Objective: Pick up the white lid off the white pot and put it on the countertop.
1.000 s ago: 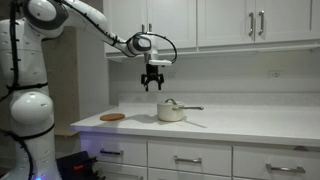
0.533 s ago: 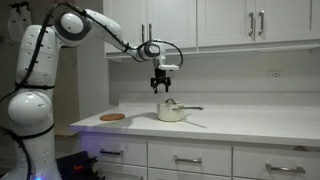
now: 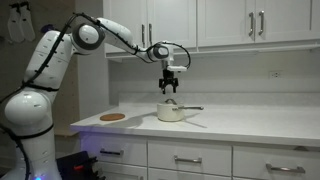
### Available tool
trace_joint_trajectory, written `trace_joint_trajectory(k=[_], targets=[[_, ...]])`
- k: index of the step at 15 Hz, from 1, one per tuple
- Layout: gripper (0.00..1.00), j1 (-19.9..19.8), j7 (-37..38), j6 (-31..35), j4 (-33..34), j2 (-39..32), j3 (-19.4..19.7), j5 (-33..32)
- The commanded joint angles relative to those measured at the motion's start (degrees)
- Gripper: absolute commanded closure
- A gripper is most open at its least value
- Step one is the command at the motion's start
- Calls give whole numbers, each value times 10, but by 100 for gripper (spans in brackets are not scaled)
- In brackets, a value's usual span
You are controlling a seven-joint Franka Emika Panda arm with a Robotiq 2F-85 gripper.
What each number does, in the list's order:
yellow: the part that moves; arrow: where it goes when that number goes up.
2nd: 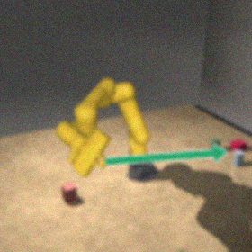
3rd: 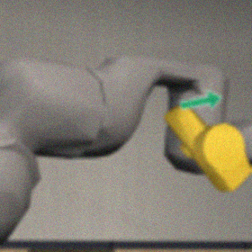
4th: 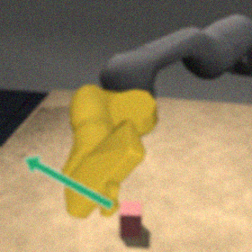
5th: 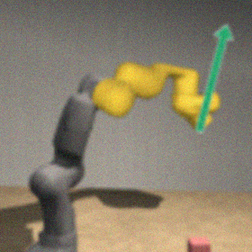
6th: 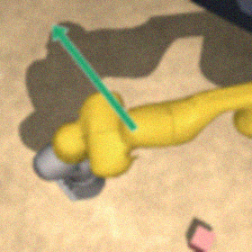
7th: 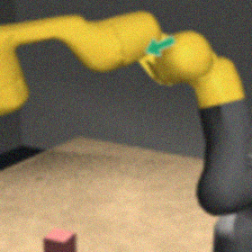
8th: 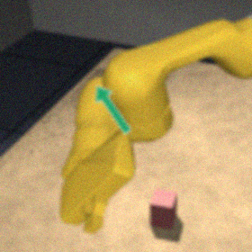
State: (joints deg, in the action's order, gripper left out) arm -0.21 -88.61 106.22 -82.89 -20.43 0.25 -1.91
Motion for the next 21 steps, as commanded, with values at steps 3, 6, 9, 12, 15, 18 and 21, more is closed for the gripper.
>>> trace_joint_trajectory(k=[3,6,9,12,15,18,21], targets=[[0,-16,-13,-71,101,-70,-24,4],[0,-15,-14,-92,124,-92,-31,1],[0,-13,-14,-104,138,-108,-37,-2],[0,-12,-15,-114,147,-118,-39,-6],[0,-11,-15,-119,155,-129,-40,-11],[0,-10,-14,-124,166,-141,-39,-16],[25,-10,-14,-127,173,-149,-39,-19]])
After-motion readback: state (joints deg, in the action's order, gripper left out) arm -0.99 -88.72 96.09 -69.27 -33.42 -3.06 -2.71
